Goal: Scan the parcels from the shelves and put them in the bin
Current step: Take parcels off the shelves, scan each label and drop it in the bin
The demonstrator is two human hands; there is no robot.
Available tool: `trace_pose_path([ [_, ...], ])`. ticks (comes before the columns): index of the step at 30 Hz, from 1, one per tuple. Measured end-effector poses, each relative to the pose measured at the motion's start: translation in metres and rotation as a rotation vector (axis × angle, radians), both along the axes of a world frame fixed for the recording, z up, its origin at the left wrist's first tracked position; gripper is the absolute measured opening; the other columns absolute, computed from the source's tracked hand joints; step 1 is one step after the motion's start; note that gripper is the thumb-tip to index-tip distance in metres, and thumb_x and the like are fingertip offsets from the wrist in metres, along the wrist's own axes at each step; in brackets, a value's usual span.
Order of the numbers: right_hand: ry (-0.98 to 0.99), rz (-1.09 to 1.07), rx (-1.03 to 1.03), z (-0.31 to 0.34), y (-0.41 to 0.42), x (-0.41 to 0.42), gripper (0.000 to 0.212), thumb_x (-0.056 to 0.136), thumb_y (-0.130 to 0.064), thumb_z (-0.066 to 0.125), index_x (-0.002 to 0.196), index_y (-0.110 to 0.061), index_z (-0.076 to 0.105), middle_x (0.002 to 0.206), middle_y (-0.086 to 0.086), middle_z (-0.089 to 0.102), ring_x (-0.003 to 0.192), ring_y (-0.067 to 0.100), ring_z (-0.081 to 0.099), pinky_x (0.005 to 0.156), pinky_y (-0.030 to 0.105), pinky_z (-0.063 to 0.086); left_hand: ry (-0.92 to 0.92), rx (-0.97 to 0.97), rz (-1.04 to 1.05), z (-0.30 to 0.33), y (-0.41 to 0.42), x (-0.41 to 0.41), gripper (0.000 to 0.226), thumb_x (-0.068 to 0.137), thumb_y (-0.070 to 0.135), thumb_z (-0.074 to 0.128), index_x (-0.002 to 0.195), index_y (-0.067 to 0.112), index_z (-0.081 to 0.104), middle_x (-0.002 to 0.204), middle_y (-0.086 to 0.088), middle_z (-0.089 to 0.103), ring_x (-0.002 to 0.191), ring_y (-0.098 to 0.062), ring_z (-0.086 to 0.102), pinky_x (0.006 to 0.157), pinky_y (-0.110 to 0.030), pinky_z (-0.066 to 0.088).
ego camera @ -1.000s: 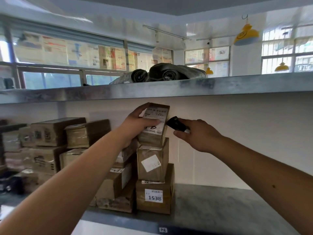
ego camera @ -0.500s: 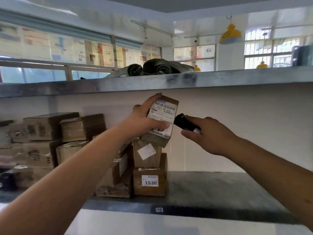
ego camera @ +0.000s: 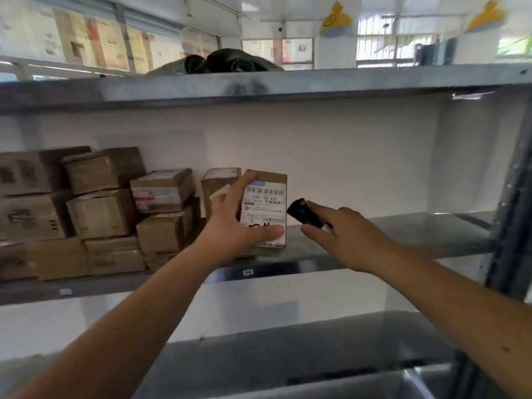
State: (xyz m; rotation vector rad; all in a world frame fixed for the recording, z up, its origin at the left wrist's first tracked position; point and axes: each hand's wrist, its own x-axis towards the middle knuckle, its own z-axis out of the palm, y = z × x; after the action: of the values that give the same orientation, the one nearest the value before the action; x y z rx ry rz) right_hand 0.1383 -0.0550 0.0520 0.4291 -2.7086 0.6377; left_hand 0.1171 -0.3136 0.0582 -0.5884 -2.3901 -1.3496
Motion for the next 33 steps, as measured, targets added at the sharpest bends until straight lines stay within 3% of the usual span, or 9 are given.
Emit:
trace_pose_path([
  [4, -0.107, -0.029, 0.023, -0.030, 0.005, 0.042, 0.059, 0.101, -0.068, 0.038, 0.156, -0.053, 0.027, 0.097, -0.007, 0.055, 0.081, 0.010, 0.058, 0.064, 0.028, 0.044, -0.023, -0.016, 0.092, -0.043, -0.002, 0.040, 0.110, 0.066, 0.041, 0.097, 0.148, 0.065, 0.027, 0.139, 0.005, 0.029, 0.116, -0.013, 0.052, 0.098, -0.024, 0.049],
  [9, -0.253, 0.041, 0.010, -0.063, 0.003, 0.089, 0.054, 0.103, -0.060, 0.046, 0.154, -0.048, 0.037, 0.112, -0.012, 0.060, 0.090, 0.002, 0.056, 0.075, 0.024, 0.047, -0.004, -0.029, 0.159, -0.088, -0.011, 0.069, 0.113, 0.066, 0.038, 0.098, 0.151, 0.060, 0.027, 0.136, 0.004, 0.025, 0.118, -0.017, 0.048, 0.099, -0.021, 0.044],
  [12, -0.345, 0.056, 0.036, -0.084, 0.001, 0.109, 0.057, 0.103, -0.059, 0.048, 0.157, -0.045, 0.035, 0.101, -0.016, 0.056, 0.084, 0.003, 0.057, 0.066, 0.022, 0.042, 0.021, -0.059, 0.180, -0.110, -0.016, 0.081, 0.113, 0.067, 0.038, 0.098, 0.151, 0.058, 0.026, 0.137, 0.005, 0.023, 0.120, -0.017, 0.047, 0.091, -0.008, 0.043],
  [17, -0.414, 0.101, 0.075, -0.107, 0.001, 0.131, 0.061, 0.101, -0.061, 0.050, 0.158, -0.046, 0.034, 0.102, -0.020, 0.055, 0.084, 0.000, 0.056, 0.067, 0.020, 0.041, 0.101, -0.165, 0.301, -0.133, -0.024, 0.100, 0.110, 0.068, 0.042, 0.096, 0.152, 0.054, 0.026, 0.145, 0.006, 0.017, 0.123, -0.020, 0.044, 0.100, -0.032, 0.056],
  [21, -0.440, 0.122, 0.074, -0.117, 0.003, 0.141, 0.061, 0.100, -0.062, 0.051, 0.157, -0.049, 0.033, 0.098, -0.023, 0.053, 0.083, 0.003, 0.059, 0.065, 0.019, 0.041, 0.185, -0.212, 0.382, -0.145, -0.037, 0.105, 0.108, 0.068, 0.044, 0.095, 0.153, 0.052, 0.029, 0.149, -0.001, 0.018, 0.122, -0.017, 0.037, 0.102, -0.038, 0.055],
  [26, -0.446, 0.127, 0.137, -0.125, 0.003, 0.148, 0.059, 0.102, -0.060, 0.048, 0.157, -0.052, 0.030, 0.091, -0.019, 0.049, 0.079, 0.004, 0.056, 0.063, 0.018, 0.037, 0.158, -0.225, 0.449, -0.153, -0.047, 0.104, 0.108, 0.070, 0.044, 0.095, 0.154, 0.052, 0.027, 0.149, 0.000, 0.016, 0.131, -0.026, 0.040, 0.106, -0.043, 0.054],
  [33, -0.443, 0.213, 0.198, -0.141, -0.003, 0.144, 0.063, 0.097, -0.071, 0.046, 0.156, -0.056, 0.027, 0.118, -0.013, 0.064, 0.091, 0.006, 0.062, 0.086, 0.033, 0.055, 0.143, -0.237, 0.466, -0.160, -0.054, 0.100, 0.107, 0.071, 0.042, 0.095, 0.154, 0.051, 0.027, 0.151, 0.000, 0.015, 0.136, -0.030, 0.038, 0.107, -0.047, 0.054],
])
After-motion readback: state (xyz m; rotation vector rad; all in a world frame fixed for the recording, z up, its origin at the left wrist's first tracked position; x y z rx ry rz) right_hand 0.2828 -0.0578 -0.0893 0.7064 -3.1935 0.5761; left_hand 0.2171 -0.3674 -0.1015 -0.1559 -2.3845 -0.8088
